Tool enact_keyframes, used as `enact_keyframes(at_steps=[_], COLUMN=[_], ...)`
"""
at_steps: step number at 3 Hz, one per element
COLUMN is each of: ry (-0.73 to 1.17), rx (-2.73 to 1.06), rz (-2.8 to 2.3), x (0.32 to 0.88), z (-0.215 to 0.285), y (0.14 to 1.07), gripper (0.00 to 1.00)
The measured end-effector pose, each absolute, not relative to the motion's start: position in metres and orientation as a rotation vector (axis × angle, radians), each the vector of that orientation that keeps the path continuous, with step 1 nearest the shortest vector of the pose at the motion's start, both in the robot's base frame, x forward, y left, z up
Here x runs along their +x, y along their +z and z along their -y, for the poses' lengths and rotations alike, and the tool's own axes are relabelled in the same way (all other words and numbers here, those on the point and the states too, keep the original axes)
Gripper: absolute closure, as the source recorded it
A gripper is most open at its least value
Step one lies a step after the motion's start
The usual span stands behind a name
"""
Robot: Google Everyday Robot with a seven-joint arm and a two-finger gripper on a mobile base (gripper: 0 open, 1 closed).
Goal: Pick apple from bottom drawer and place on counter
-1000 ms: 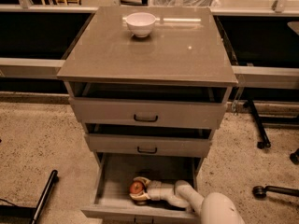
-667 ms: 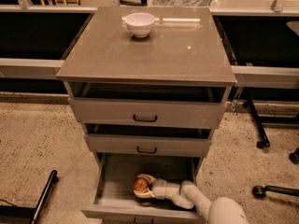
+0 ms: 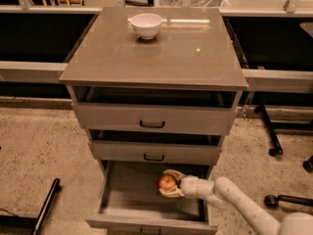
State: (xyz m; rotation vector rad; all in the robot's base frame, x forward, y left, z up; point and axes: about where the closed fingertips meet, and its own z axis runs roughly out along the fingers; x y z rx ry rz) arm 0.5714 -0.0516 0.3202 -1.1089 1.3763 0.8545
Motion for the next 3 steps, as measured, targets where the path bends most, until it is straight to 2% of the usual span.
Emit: enact_keyframes(at_steps=[1, 2, 3], ry=[0.904, 0.921, 0.883], rx=[-1.179, -1.183, -1.242], rz=[-1.387, -1.378, -1.315], x=[0.535, 0.530, 0.523], z=[0.046, 0.038, 0.045], y=[0.384, 0.377, 0.419], gripper=[1.00, 1.00, 1.00])
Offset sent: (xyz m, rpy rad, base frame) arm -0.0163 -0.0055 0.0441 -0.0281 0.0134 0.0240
